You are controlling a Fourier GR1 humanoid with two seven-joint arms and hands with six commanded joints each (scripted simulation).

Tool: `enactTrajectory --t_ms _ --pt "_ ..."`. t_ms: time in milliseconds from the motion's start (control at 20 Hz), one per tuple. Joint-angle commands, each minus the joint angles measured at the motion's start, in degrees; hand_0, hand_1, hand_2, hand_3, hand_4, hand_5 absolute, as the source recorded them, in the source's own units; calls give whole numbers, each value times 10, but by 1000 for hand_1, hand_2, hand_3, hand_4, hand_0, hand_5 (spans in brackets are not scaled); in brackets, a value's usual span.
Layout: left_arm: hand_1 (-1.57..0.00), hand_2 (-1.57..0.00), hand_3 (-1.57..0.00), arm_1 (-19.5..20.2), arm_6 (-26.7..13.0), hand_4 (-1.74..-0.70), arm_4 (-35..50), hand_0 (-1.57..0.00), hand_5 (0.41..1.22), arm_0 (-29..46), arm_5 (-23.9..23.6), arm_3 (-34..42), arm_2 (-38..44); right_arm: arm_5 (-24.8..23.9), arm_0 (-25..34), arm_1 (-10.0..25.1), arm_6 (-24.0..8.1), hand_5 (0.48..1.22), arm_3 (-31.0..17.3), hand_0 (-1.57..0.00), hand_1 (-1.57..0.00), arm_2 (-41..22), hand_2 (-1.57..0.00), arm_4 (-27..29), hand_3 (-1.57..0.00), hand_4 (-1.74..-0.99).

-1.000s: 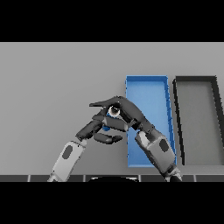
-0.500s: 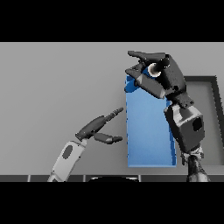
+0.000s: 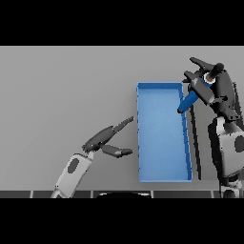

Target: Pick up the blue pipe and place it into the blue bin.

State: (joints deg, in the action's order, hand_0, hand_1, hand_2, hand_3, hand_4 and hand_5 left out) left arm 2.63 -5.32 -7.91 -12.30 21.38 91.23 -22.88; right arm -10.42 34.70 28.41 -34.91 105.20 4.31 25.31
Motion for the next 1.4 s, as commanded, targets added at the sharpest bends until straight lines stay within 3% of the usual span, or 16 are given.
enactTrajectory --t_ms 0,150,300,600,650,850,900,1000,1050,1150,1350 --pt "1 1 1 -1 2 -865 -3 1 419 2 -1 -4 -2 -3 -30 -3 0 1221 11 -1571 -1571 -4 -1571 -3 -1571 -1741" --pt "1 1 1 -3 4 -875 5 1 422 13 3 2 -5 -23 -119 2 0 1221 47 -1571 -1571 -18 -1571 -3 -1571 -1741" --pt "1 1 1 -3 -1 -879 7 1 425 21 1 6 -6 -81 -197 16 0 1221 69 -1571 -1571 -47 -1571 9 -1571 -1741" --pt "1 1 1 0 -1 -888 7 1 422 20 1 10 -7 -248 -287 108 0 1221 86 -1571 -1571 -163 -1571 49 -1521 -1741" --pt "1 1 1 -1 -4 -887 7 1 420 22 1 15 -10 -267 -293 125 0 1221 84 -1571 -1571 -180 -1571 57 -1255 -1741" --pt "1 1 1 4 5 -883 1 1 421 24 1 8 -10 -364 -268 194 0 1221 38 -1571 -1548 -294 -1571 108 -847 -1741" --pt "1 1 1 2 0 -882 2 1 421 23 1 7 -10 -373 -261 207 0 1221 29 -1465 -1336 -312 -1339 126 -788 -1678" --pt "1 1 1 8 6 -878 2 1 422 26 3 11 -8 -398 -232 253 -1 1221 16 -937 -855 -363 -856 187 -504 -1503" --pt "1 1 1 7 3 -878 2 1 425 25 3 10 -8 -389 -228 257 0 1221 15 -750 -684 -368 -685 191 -403 -1413" --pt "1 1 1 7 2 -878 3 1 428 24 3 12 -8 -369 -214 268 -1 1186 9 -479 -437 -389 -438 198 -258 -1275" --pt "1 1 1 2 -17 -886 6 1 428 28 1 21 -11 -325 -130 322 5 979 -17 -196 -179 -498 -179 198 -105 -1110"
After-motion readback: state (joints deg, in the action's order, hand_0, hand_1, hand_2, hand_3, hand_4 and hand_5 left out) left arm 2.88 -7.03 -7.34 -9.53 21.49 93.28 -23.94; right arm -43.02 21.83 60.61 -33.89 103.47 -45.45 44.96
